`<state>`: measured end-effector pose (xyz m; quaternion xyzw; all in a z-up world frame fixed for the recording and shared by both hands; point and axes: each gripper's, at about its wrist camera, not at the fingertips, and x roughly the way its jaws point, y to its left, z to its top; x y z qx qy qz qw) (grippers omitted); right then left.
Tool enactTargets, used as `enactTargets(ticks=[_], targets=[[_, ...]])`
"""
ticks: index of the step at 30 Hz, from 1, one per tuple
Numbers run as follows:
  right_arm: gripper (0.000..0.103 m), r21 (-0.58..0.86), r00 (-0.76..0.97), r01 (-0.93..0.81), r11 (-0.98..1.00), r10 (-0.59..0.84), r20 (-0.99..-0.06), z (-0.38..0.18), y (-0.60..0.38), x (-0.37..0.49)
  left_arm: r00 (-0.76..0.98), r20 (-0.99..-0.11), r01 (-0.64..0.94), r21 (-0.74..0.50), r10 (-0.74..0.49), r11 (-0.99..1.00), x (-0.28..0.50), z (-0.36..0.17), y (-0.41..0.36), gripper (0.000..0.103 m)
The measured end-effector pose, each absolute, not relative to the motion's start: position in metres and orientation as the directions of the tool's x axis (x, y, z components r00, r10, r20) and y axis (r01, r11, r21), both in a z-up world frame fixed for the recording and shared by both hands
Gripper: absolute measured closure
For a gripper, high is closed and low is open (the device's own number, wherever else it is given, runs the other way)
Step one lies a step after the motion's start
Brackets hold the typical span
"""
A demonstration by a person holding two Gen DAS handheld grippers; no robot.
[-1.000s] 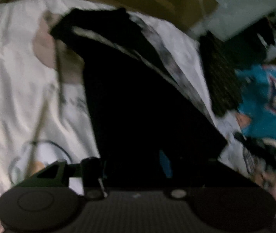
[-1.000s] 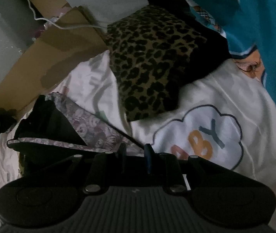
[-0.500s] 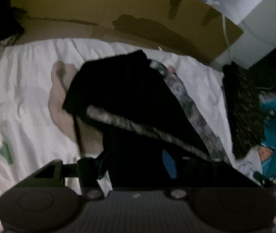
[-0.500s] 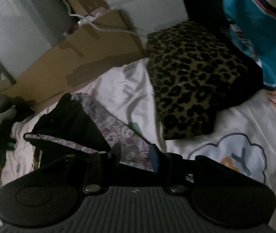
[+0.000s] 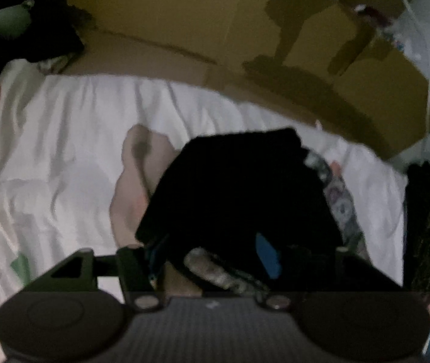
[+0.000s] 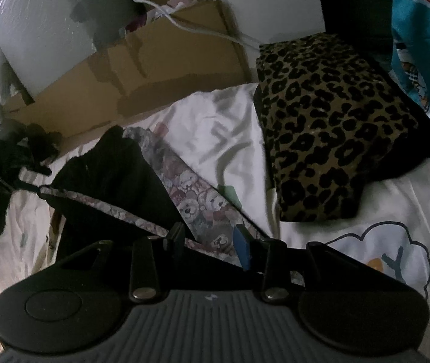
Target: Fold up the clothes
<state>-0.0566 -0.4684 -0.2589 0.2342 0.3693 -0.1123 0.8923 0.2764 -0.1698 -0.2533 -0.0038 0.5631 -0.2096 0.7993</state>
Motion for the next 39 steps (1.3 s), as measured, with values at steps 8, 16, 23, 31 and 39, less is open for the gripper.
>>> enactTargets(ticks=[8, 16, 23, 31, 39], targets=[[0.06, 0.277, 0.674, 0.354, 0.893, -0.039, -0.737, -0.272, -0.465, -0.052, 0.264, -0.882, 0.291, -0.313, -0.391, 0.904, 0.28, -0.272, -0.161, 0.037], [0.06, 0.235, 0.642, 0.348, 0.908, -0.049, -0.765, -0.285, -0.462, -0.049, 0.21, -0.881, 0.102, -0.411, -0.424, 0.906, 0.282, -0.273, -0.128, 0.039], [0.06, 0.21, 0.638, 0.331, 0.92, -0.054, -0.768, -0.286, -0.456, -0.048, 0.2, -0.896, 0.084, -0.387, -0.396, 0.918, 0.274, -0.264, -0.115, 0.031], [0.06, 0.188, 0.635, 0.315, 0.93, -0.06, -0.77, -0.287, -0.452, -0.049, 0.232, -0.892, 0.025, -0.394, -0.388, 0.919, 0.277, -0.302, -0.119, 0.036], [0.061, 0.166, 0.617, 0.316, 0.934, -0.069, -0.784, -0.296, -0.456, -0.056, 0.271, -0.856, 0.039, -0.447, -0.44, 0.894, 0.28, -0.288, -0.13, 0.081]])
